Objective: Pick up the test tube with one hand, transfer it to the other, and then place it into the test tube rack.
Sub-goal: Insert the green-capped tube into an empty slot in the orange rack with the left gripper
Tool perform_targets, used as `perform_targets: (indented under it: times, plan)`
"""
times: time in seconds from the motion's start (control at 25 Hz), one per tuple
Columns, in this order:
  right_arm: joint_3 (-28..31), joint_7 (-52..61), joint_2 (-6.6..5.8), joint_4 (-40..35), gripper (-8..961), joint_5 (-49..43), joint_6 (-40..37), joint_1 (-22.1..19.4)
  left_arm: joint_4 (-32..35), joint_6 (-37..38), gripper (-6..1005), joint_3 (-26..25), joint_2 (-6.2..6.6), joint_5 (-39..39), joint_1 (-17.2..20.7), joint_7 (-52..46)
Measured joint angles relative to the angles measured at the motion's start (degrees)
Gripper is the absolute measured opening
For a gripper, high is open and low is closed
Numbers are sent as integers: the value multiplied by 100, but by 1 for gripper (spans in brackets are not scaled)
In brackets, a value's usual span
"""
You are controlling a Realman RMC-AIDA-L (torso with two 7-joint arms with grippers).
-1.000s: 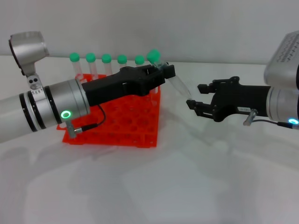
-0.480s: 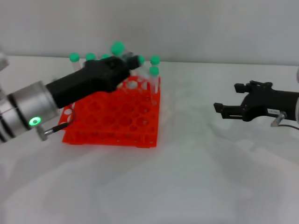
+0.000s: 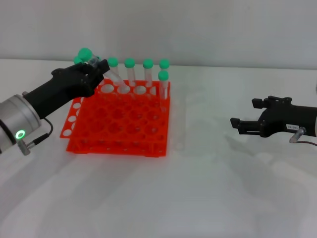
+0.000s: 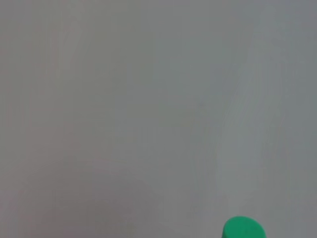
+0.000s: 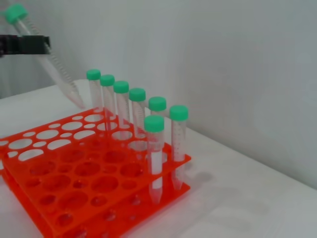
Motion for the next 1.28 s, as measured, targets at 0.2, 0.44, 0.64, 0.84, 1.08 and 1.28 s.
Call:
perform_targets:
  times: [0.2, 0.44, 0.64, 0.84, 1.08, 1.28]
  plan:
    - [-13, -1, 6, 28, 853, 1, 12, 3, -95, -457, 211, 7, -35, 256, -313, -103]
    - [-25, 1, 18, 48, 852, 2, 34, -51, -324, -801, 213, 37, -50, 368, -658, -213]
    - [-26, 3, 18, 93, 850, 10, 46, -35, -450, -874, 215, 45, -51, 427, -846, -280]
    - [-26, 3, 15, 94, 851, 11, 45, 9, -660, -1117, 217, 51, -51, 533, -1051, -305]
    - [-26, 10, 9, 110, 852, 8, 39, 75, -920, -1225, 220, 58, -72, 678, -1318, -306]
    - [-25, 41, 9, 112, 850, -10, 37, 84, -1068, -1282, 222, 59, -75, 708, -1449, -313]
